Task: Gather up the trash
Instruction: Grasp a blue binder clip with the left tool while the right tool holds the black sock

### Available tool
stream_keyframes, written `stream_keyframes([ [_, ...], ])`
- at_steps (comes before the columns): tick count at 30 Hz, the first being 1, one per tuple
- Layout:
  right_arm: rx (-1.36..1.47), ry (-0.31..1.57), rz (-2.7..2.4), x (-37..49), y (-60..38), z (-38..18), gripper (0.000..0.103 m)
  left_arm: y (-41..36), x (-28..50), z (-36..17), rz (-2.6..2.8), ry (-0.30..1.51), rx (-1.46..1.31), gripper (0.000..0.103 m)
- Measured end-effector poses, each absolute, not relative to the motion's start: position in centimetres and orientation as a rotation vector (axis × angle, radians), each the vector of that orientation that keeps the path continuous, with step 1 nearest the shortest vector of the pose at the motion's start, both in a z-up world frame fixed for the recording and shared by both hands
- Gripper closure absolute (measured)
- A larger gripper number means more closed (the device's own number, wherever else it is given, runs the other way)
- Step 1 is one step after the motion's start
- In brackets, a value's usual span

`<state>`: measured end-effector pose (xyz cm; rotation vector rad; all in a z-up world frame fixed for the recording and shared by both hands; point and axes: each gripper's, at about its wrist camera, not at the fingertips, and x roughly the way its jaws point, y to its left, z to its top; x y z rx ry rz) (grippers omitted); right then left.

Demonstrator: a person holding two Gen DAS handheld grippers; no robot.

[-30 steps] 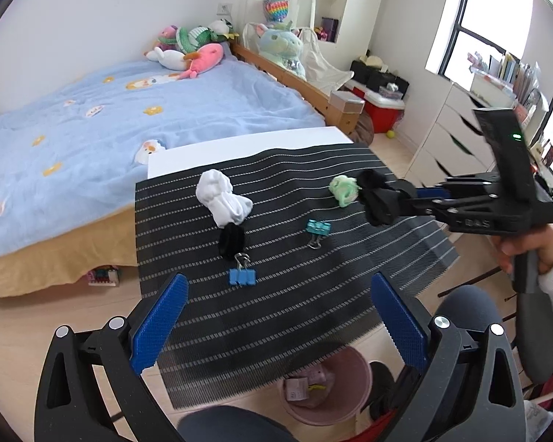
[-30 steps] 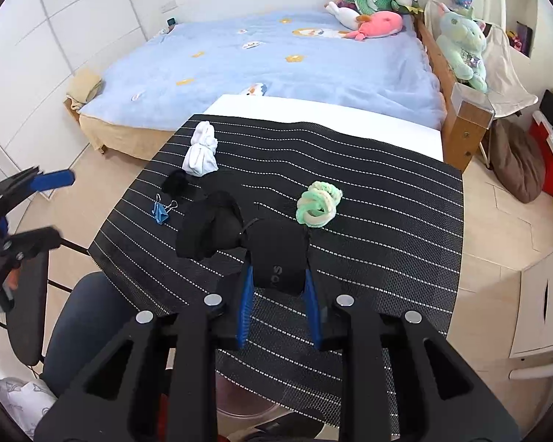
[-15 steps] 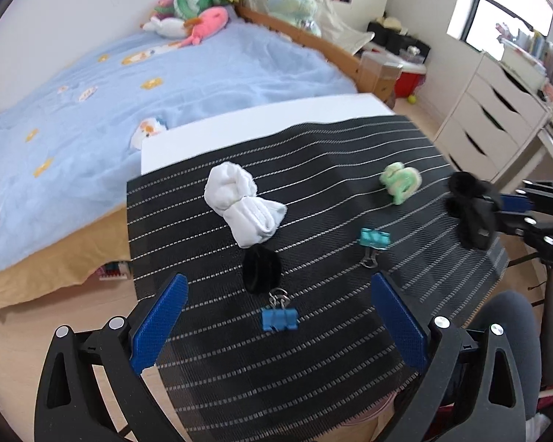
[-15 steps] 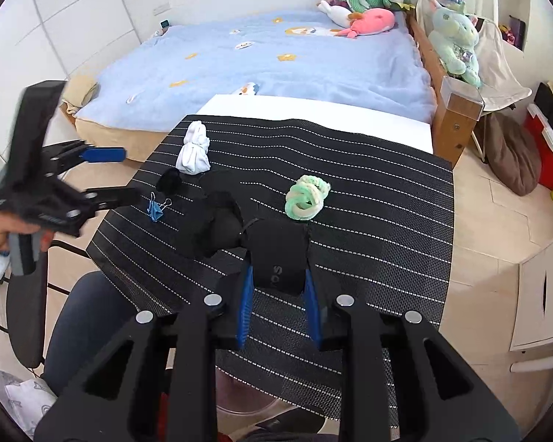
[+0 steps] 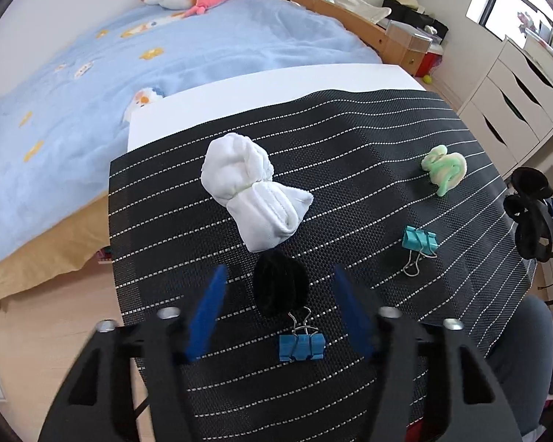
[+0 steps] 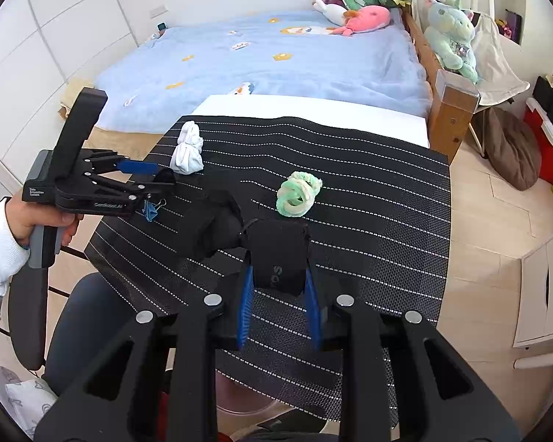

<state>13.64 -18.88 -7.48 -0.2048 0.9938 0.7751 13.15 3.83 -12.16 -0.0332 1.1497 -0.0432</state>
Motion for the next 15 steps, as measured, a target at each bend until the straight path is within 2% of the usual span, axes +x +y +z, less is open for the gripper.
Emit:
stream_keyframes([
  [4,-0.203,0.994,0.776,13.6,-18.9,-7.6,0.079,3.7,13.0,-12.3,-0.046,1.149,-0.022,0.089],
  [8,-0.203,0.994,0.776,13.6,-18.9,-7.6,0.079,3.7,12.8,-12.1,-0.06,1.135,-0.027,0.093],
  [15,-0.201,0.982,0.777,13.3,-18.8,-7.4,0.079,3.5,12.0,-10.5,-0.063,1.086,-0.022,0.093],
])
